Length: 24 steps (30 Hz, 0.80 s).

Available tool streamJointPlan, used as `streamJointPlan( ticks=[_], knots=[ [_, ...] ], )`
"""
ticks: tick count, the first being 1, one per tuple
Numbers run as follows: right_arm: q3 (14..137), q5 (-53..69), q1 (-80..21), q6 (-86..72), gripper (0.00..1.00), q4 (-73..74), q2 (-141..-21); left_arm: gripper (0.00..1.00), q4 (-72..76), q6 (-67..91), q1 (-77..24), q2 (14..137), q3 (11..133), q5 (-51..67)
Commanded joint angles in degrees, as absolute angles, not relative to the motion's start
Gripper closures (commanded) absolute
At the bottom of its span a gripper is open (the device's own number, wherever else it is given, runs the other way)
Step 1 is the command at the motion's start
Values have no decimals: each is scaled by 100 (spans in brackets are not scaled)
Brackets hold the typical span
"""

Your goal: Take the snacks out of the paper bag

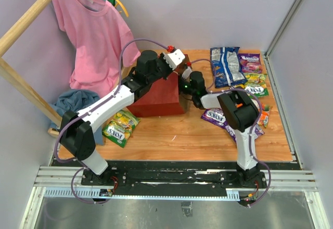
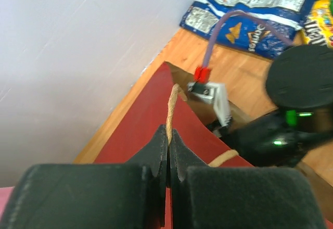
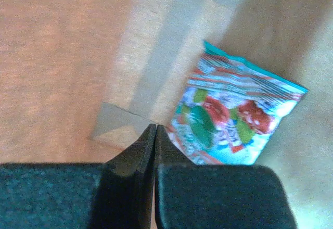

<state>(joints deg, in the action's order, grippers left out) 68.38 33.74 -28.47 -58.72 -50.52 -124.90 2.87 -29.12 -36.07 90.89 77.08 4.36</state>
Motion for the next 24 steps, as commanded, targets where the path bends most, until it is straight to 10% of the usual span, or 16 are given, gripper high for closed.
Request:
streamJointPlan(
  ticks=[1,24],
  knots=[
    [6331,2981,-2699,-5683,99,-5778,-11549,99,665,-2932,-3470,9414,8045,-142],
    [4879,1309,-2739,-4732,99,-3891,-9427,100,68,-2875,-3166,11286,10563,1264]
  ],
)
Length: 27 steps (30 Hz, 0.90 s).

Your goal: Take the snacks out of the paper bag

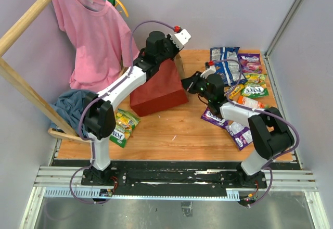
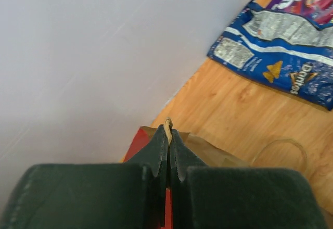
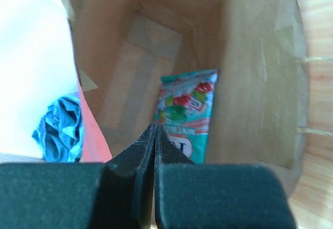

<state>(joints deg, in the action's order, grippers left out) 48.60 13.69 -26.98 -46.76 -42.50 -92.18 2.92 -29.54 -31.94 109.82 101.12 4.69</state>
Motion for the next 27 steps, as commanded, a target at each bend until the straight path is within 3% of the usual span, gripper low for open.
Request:
streamJointPlan(
  ticks=[1,9,16,22,26,27],
  knots=[
    [4844,1347,-2746,-4797,99,-3926,-9452,99,-33,-2855,-3164,11403,10735,1386],
    [4562,1027,-3137,-4909,99,-4052,-9079,99,-747,-2694,-3201,12303,12139,2408],
    [4734,356,-4099,-4877,99,-4323,-9332,100,-1351,-3096,-3439,12276,12325,2831],
    [5175,61,-4707,-4705,99,-4505,-9886,99,-1898,-3214,-3445,11136,11281,3207],
    [5524,-117,-4992,-4478,99,-4589,-10264,100,-1190,-2984,-3444,10038,9779,2615],
    [5517,-169,-5004,-4440,94,-4608,-10307,100,-1002,-2954,-3440,9792,9452,2390]
  ],
)
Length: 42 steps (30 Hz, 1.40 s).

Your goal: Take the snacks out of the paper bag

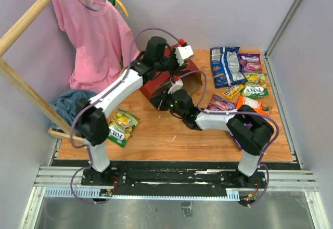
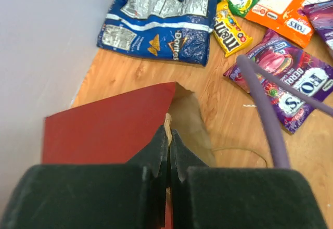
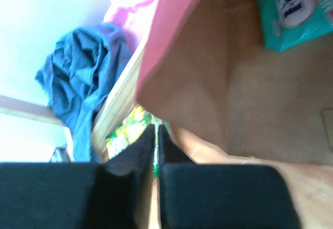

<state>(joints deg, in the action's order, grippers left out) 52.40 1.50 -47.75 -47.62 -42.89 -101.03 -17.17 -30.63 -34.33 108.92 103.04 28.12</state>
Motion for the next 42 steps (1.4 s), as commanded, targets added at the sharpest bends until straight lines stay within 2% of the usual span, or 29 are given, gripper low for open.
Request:
streamJointPlan(
  ticks=[1,3,4,6,10,15,22,25,28,30,33,36,42],
  knots=[
    [5450,-262,-5004,-4404,84,-4639,-10320,100,-865,-2927,-3439,9606,9189,2117],
    [5125,-635,-5003,-4299,51,-4853,-10259,99,-650,-2790,-3430,9294,8828,1589],
    [4933,-892,-4995,-4256,27,-4998,-10204,100,-565,-2688,-3420,9181,8699,1369],
    [4539,-1380,-4997,-4162,1,-5282,-10111,99,-373,-2431,-3410,8992,8407,1127],
    [4034,-1602,-4870,-4540,1,-5690,-10087,99,-55,-2061,-3410,8851,8086,1165],
    [3646,-495,-4230,-5826,1,-7334,-10730,99,26,-1737,-3410,8982,8025,1103],
    [3063,-1184,-4325,-5481,1,-7818,-10246,99,132,-1399,-3423,9021,7869,1065],
    [2726,-1576,-4613,-4333,1,-7381,-9400,100,141,-1396,-3452,8980,7772,1003],
    [2784,-2843,-5603,-2576,2,-5654,-8078,99,216,-1454,-3454,8842,7613,857],
    [3012,-3234,-5821,-2572,2,-4113,-7487,99,331,-1474,-3454,8736,7477,774],
    [3106,-3481,-5674,-3915,2,-2968,-7133,99,530,-1426,-3454,8637,7360,776],
    [2810,-2645,-5409,-4235,2,-3622,-7153,100,586,-1370,-3454,8629,7356,819],
    [2871,-2200,-5414,-5486,1,-4199,-7657,100,533,-1210,-3454,8701,7415,918]
  ],
)
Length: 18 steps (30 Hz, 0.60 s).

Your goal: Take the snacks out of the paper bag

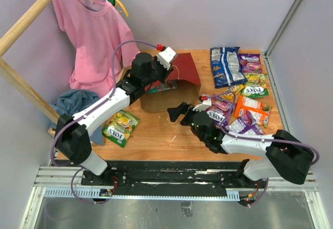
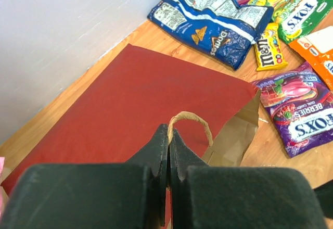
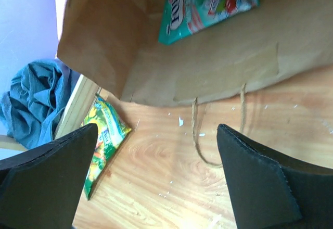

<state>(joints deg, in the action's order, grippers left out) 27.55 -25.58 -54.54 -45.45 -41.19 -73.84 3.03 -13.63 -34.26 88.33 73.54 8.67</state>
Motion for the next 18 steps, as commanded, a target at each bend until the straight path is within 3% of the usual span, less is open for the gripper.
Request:
streamJointPlan(
  ticks=[1,5,9,14,18],
  knots=[
    [3034,-2070,-5414,-5609,1,-4105,-7788,100,516,-1199,-3454,8719,7410,941],
    [3459,-1870,-5414,-6358,1,-3555,-8256,99,356,-1221,-3454,8779,7447,862],
    [3297,-1868,-5410,-6644,1,-4561,-8793,99,271,-1129,-3454,8742,7454,848],
    [3859,-2054,-5359,-7387,1,-4032,-9460,100,167,-1047,-3454,8672,7470,839],
    [3896,-2409,-5336,-7578,1,-4462,-9837,100,-50,-1055,-3454,8666,7543,664]
  ],
)
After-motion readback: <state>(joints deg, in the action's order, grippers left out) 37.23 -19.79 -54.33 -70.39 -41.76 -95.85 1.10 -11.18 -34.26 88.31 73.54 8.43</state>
